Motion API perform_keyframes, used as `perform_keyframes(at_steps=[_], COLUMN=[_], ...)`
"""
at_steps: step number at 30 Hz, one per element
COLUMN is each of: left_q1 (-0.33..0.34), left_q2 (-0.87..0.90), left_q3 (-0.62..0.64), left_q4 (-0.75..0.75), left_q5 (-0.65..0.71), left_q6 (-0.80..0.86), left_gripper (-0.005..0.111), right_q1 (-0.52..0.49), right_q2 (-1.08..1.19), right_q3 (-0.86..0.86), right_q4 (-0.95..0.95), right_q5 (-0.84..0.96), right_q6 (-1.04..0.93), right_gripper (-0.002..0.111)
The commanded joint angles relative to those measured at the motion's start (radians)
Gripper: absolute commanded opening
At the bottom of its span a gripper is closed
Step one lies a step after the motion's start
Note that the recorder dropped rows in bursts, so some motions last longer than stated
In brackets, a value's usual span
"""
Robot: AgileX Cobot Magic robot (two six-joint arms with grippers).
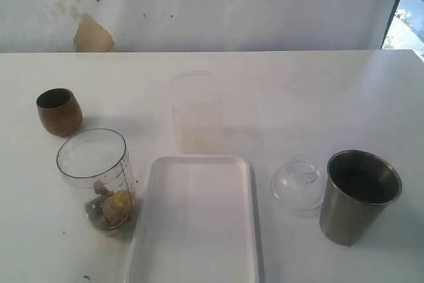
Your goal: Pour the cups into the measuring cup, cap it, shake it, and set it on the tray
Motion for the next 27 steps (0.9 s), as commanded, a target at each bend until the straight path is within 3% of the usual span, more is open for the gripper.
perform_keyframes(at_steps=[1,5,15,27], left_q1=[0.001,0.001,0.001,0.001], left_q2=[-0.137,-0.267,-0.600,-0.658], left_q3=[0.006,0.018,0.190,0.223], left_q4=[0.414,0.633,0.638,0.638], left_q5=[-0.003,-0.024,-0.019,-0.047], left_q6=[-0.393,-0.596,-0.742,-0.746], left_gripper=[0.001,0.000,0.000,0.000], right_q1=[0.005,0.005,0.005,0.005], right_q2=[-0.006,-0.006,-0.006,-0.006], right_q3=[0.001,0.001,0.001,0.001], right_q4=[-0.007,-0.007,-0.007,-0.005], right_q5=[-0.013,-0.013,-0.013,-0.013], right_q6=[-0.001,-0.001,-0.001,-0.001], right_gripper=[0.000,0.000,0.000,0.000])
